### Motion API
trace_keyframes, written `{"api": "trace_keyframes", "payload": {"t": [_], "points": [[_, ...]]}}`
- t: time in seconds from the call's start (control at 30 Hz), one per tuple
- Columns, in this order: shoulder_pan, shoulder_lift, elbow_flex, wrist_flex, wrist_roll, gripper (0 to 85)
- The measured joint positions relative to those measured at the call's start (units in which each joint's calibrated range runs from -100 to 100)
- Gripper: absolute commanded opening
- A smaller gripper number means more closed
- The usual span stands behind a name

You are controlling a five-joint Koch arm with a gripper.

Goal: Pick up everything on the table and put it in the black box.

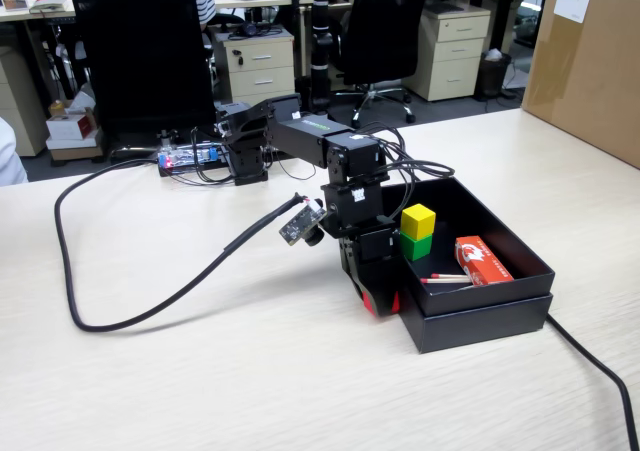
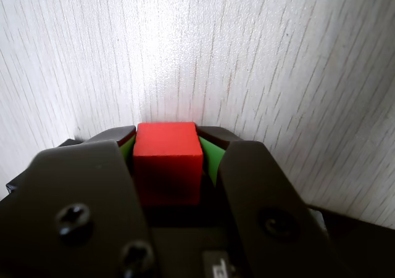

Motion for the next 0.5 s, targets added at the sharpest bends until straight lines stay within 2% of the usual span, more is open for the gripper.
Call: {"api": "trace_keyframes", "payload": {"t": [0.27,0.5], "points": [[0.00,-0.65,0.00,-0.62,-0.05,0.9],[0.29,-27.31,-12.32,-2.09,-0.39,0.9]]}}
